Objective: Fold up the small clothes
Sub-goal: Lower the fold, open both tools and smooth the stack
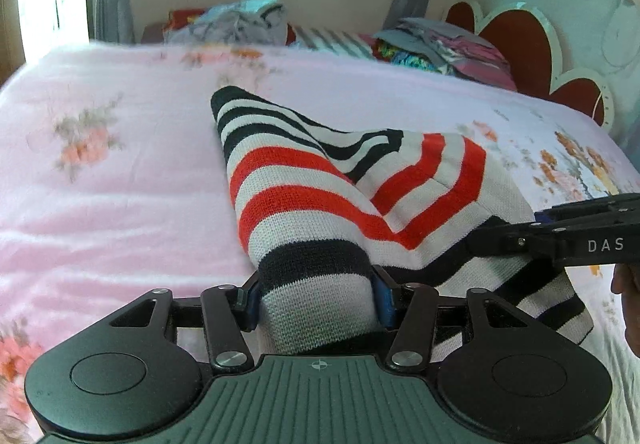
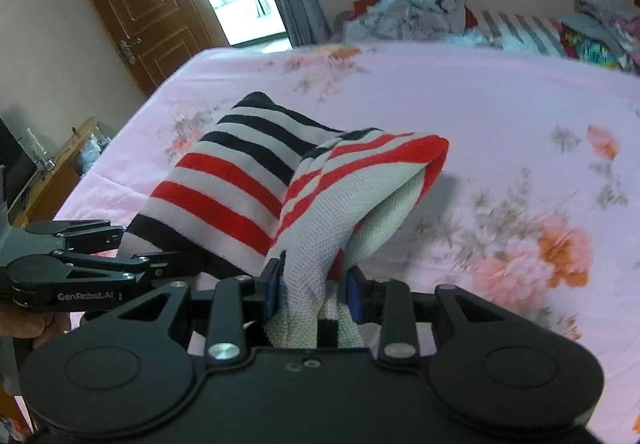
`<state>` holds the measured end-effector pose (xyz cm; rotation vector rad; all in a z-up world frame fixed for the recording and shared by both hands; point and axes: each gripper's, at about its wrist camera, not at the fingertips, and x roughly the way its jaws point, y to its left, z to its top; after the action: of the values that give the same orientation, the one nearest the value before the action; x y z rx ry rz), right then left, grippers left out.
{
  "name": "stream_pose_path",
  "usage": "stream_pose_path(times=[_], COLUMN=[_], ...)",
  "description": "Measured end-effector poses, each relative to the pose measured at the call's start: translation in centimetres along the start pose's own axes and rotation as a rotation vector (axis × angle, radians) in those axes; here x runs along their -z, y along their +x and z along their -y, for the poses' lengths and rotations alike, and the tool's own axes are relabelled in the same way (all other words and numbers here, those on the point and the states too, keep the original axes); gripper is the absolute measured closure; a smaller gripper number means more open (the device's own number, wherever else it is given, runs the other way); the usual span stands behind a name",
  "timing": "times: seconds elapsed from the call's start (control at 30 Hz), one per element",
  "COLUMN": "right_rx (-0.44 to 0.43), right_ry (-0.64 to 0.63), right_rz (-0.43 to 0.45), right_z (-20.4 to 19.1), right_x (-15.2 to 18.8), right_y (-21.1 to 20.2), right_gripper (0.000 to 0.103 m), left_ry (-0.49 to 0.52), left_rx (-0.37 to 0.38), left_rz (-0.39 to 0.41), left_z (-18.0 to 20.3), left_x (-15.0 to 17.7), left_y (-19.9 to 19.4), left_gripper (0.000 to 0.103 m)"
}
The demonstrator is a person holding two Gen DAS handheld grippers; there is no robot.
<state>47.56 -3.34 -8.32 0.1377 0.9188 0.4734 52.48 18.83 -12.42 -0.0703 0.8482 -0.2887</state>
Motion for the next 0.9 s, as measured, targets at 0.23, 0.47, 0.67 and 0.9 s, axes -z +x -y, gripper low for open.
stream_pose_path(times=[0.23, 0.47, 0.67, 0.9], right_rx=[-0.019, -0.005, 0.042, 0.17], right_ry=[0.174, 0.189, 0.152, -0.1], right_rz=[-0.023, -0.012, 0.099, 0.008], right_z=[3.9, 3.8, 2.8, 0.2], right_x=[2.9, 3.6, 1.7, -2.0], right_y=[1.3, 0.8, -3.0, 1.3], right_gripper=[0.072, 0.072, 0.066, 0.086], left_ry=[-0.066, -0.045, 0.081, 0.166], left_rx=[0.05, 0.058, -0.019, 0.014], left_rz=[0.021, 0.049, 0.175, 0.04], left_z=[-2.3, -3.0, -2.6, -0.1], left_x=[2.3, 2.4, 0.8, -2.2], left_y=[1.3, -0.2, -3.4, 1.7], left_gripper=[0.029, 0.025, 0.058, 0.058])
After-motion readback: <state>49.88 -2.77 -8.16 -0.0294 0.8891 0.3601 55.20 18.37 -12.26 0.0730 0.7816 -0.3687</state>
